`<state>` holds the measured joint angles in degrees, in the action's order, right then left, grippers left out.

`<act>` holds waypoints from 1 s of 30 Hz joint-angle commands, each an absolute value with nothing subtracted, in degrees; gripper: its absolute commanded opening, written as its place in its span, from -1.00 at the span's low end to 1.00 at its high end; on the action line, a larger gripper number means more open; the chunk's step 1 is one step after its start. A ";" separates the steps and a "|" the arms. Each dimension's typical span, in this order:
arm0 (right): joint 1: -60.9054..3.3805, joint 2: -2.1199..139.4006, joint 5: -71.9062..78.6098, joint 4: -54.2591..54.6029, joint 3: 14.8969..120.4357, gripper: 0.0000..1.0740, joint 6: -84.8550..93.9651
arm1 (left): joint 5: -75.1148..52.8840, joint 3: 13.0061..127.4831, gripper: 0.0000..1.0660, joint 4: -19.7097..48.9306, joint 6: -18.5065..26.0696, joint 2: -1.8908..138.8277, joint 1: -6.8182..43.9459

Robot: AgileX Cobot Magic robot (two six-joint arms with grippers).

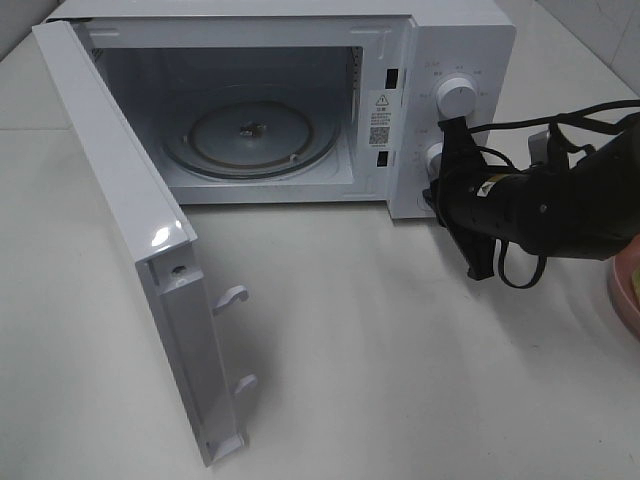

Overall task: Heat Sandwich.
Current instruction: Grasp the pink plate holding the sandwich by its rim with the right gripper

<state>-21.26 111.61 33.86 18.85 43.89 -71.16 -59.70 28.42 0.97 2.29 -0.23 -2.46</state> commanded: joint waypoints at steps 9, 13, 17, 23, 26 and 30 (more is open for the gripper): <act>-21.31 102.73 14.67 18.05 41.25 -0.92 -55.18 | -59.36 28.36 0.85 0.97 2.06 -1.89 -2.46; -21.31 100.04 6.02 18.05 41.25 -0.90 -47.84 | -59.36 28.36 0.85 0.97 2.06 -1.89 -2.46; -21.31 98.09 0.00 18.05 41.25 -0.88 -38.96 | -59.36 28.36 0.85 0.97 2.06 -1.89 -2.46; -21.31 95.63 -7.96 18.05 41.37 -0.85 -21.83 | -59.36 28.36 0.85 0.97 2.06 -1.89 -2.46; -21.31 94.54 -10.89 18.05 41.37 -0.83 -16.21 | -59.36 28.36 0.85 0.97 2.06 -1.89 -2.46; -21.31 91.85 -17.13 18.05 41.37 -0.80 -5.21 | -59.36 28.36 0.85 0.97 2.06 -1.89 -2.46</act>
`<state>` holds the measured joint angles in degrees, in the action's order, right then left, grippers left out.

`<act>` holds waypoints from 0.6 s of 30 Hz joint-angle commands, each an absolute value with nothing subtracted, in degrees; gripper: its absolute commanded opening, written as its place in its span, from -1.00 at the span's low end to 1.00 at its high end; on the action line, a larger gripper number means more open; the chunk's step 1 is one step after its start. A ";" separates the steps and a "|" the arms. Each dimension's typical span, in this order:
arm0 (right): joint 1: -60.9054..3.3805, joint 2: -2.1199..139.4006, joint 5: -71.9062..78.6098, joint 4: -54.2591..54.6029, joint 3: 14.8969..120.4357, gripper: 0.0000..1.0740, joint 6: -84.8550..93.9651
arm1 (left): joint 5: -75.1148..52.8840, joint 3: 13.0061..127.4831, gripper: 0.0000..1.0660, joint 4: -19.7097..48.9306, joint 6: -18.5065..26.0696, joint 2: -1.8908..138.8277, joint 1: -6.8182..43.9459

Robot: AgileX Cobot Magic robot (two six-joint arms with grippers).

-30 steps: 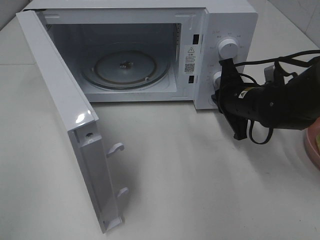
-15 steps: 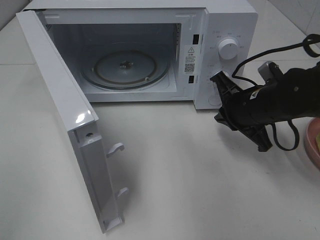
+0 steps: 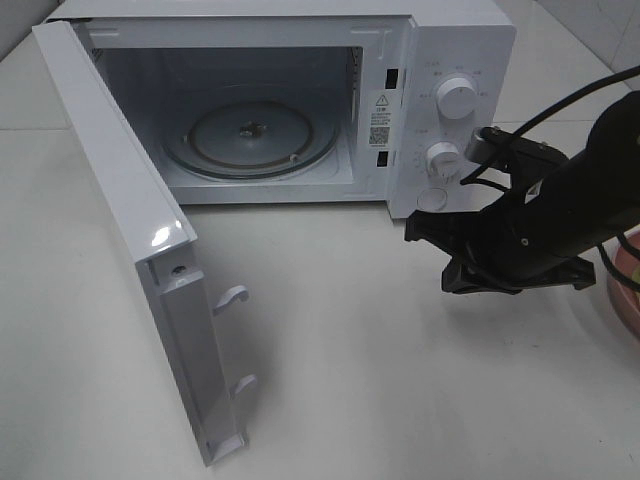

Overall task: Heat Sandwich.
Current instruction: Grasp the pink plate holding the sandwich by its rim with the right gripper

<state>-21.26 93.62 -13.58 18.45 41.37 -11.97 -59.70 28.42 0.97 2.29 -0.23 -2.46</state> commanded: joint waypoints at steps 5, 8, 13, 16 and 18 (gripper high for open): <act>-21.31 89.67 -24.69 16.10 41.37 -0.76 2.69 | -59.36 28.36 0.85 0.97 2.06 -1.89 -2.46; -21.31 88.58 -29.34 12.09 41.37 -0.74 3.09 | -59.36 28.36 0.85 0.97 2.06 -1.89 -2.46; -21.31 86.00 -36.73 5.44 41.37 -0.71 3.09 | -59.36 28.36 0.85 0.97 2.06 -1.89 -2.46; -21.31 84.11 -40.11 3.21 41.37 -0.69 3.09 | -59.36 28.36 0.85 0.97 2.06 -1.89 -2.46; -21.31 82.74 -41.83 1.89 41.37 -0.67 3.09 | -59.36 28.36 0.85 0.97 2.06 -1.89 -2.46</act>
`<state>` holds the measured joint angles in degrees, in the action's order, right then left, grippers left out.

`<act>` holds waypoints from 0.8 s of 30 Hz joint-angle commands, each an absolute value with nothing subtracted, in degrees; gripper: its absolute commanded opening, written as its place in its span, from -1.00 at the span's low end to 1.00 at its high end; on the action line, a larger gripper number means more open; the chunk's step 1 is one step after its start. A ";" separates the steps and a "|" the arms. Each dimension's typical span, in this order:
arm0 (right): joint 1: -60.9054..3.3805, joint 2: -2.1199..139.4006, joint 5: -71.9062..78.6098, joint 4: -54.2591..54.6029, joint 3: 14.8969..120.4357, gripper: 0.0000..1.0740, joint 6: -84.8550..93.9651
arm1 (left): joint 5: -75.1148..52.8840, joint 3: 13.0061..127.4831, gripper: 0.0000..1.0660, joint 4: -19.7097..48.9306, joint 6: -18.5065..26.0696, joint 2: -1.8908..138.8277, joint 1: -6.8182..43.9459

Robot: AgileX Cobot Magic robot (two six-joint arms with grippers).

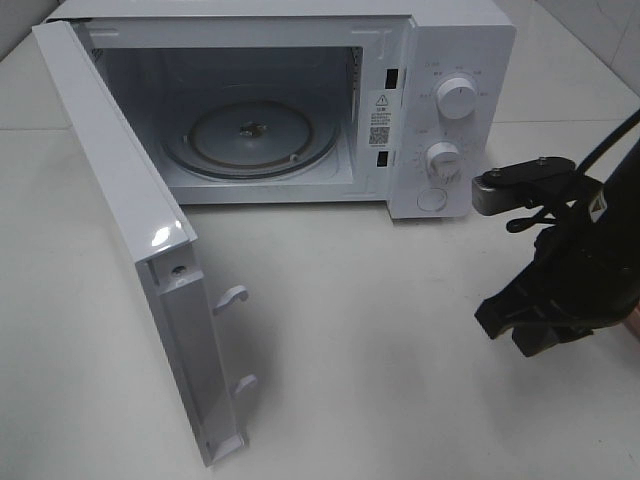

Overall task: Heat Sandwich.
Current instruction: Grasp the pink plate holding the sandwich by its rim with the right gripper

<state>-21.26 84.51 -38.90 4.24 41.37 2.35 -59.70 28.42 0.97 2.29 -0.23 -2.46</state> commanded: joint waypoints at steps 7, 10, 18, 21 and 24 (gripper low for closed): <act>-16.50 78.44 -45.78 0.00 41.37 -0.58 3.09 | -59.36 28.36 0.85 0.97 2.06 -1.89 -2.46; -13.87 77.86 -46.58 -1.49 41.37 -0.47 3.09 | -59.36 28.36 0.85 0.97 2.06 -1.89 -2.46; -7.91 77.86 -45.66 -2.46 41.54 0.14 3.09 | -59.36 28.36 0.85 0.97 2.06 -1.89 -2.46; -7.28 77.86 -45.55 -5.21 42.80 0.60 2.81 | -59.36 28.36 0.85 0.97 2.06 -1.89 -2.46; -7.28 77.86 -45.49 -6.93 43.72 0.75 2.01 | -59.36 28.36 0.85 0.97 2.06 -1.89 -2.46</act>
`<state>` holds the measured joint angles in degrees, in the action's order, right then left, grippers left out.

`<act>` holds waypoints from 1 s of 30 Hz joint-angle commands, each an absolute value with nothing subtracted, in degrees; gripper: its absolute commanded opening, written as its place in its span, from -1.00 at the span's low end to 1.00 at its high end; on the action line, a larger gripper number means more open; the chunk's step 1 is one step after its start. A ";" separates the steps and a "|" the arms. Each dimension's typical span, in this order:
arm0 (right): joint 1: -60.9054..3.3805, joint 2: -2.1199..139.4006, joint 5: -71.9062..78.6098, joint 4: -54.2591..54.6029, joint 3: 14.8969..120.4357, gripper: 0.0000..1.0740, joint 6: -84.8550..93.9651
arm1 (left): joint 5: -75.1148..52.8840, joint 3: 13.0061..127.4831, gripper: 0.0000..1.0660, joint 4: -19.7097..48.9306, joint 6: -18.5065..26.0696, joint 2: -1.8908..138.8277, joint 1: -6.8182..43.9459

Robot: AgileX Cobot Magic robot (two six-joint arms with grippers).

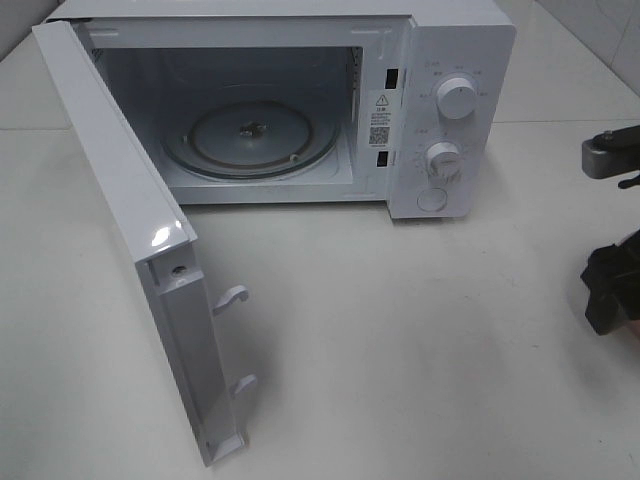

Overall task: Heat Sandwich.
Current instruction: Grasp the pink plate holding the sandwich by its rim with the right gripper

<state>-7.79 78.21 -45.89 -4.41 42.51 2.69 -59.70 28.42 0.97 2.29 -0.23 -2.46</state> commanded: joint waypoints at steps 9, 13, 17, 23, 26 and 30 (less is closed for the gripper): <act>-7.28 81.99 -46.07 -11.97 48.41 0.79 -2.46 | -59.36 28.36 0.85 0.97 2.06 -1.89 -2.46; -7.28 84.63 -45.84 -12.61 48.93 0.77 -3.38 | -59.36 28.36 0.85 0.97 2.06 -1.89 -2.46; -6.36 88.18 -45.61 -12.78 49.62 0.75 -3.95 | -59.36 28.36 0.85 0.97 2.06 -1.89 -2.46; -3.67 92.65 -43.72 -12.83 50.02 0.71 -4.98 | -59.36 28.36 0.85 0.97 2.06 -1.89 -2.46; -3.27 93.74 -43.32 -12.83 50.02 0.70 -5.33 | -59.36 28.36 0.85 0.97 2.06 -1.89 -2.46; -3.27 96.09 -40.91 -12.95 50.02 0.68 -5.39 | -59.36 28.36 0.85 0.97 2.06 -1.89 -2.46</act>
